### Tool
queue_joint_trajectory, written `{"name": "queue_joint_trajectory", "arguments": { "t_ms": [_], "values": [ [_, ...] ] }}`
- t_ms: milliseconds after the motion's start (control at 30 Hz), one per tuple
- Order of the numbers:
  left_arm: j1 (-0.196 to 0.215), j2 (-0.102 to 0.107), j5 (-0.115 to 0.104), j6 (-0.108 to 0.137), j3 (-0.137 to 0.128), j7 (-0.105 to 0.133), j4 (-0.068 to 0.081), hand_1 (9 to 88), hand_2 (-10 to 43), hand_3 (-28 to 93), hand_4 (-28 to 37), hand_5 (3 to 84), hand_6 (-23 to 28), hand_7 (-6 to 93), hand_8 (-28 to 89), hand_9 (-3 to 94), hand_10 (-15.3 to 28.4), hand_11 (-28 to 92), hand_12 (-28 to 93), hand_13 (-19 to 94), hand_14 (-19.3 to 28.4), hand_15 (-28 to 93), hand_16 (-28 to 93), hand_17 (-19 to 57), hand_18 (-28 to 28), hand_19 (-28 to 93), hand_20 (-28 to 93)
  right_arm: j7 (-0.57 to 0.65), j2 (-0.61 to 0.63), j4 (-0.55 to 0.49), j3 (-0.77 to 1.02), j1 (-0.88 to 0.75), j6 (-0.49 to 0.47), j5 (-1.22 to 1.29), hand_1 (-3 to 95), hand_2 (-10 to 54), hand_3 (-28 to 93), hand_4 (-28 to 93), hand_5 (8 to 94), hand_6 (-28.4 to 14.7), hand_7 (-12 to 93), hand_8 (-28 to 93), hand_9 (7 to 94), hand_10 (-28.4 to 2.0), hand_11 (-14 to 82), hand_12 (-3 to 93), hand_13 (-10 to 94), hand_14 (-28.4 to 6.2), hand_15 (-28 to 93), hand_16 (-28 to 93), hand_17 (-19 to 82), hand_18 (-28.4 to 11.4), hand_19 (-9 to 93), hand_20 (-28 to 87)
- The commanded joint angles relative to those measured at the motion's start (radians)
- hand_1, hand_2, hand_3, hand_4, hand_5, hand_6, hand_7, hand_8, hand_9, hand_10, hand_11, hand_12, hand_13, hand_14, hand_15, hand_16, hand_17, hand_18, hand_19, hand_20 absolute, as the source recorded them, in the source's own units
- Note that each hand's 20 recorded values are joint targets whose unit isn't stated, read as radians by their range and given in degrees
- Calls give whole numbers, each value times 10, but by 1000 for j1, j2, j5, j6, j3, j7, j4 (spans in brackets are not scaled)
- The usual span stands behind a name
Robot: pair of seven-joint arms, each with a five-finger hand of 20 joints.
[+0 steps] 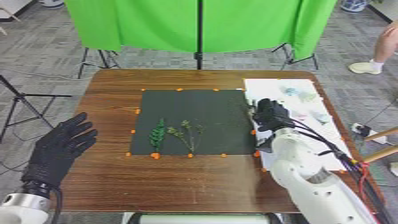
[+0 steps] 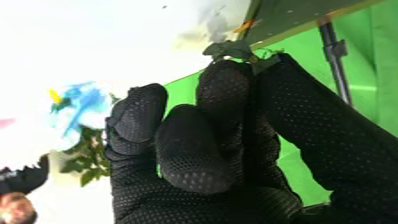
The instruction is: Arrange flowers
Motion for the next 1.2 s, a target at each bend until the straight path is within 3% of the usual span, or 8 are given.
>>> {"name": "queue_joint_trajectory", "arguments": {
  "t_ms": [33,467,933,1200],
  "values": [
    [9,-8,4,-4,2,-5,6,271,10,706,-279,347,38,247,-135,273,123,323,137,216,144,502,-47,-83,209,495,67,-10,-5,-73,36,-2,-10,48,450,-78,932,-81,511,-181,885,32,795,-96,456,629,827,-26,858,362,354,-185,932,298],
    [14,-8,3,-8,0,-4,3,271,10,707,-279,347,38,247,-135,273,123,323,136,217,144,501,-48,-83,209,495,67,-9,-24,-210,18,-13,-45,67,453,-84,932,-81,516,-178,885,22,795,-96,452,627,826,-27,858,366,354,-186,932,300],
    [14,-6,3,-8,0,-7,2,270,11,706,-279,347,38,248,-134,273,123,323,136,217,144,502,-48,-83,209,495,67,-1,-43,-258,-61,-112,-318,-153,453,-86,932,-92,519,-172,881,27,797,-88,444,613,826,-24,856,367,357,-187,932,291],
    [7,-7,3,-11,2,-14,7,270,11,706,-280,347,39,248,-135,273,123,323,136,216,145,502,-48,-83,209,495,67,-1,-91,-264,-82,-106,-432,-172,438,-90,932,-86,530,-159,881,16,808,-67,435,593,830,-20,853,362,365,-185,932,283]
  ]
}}
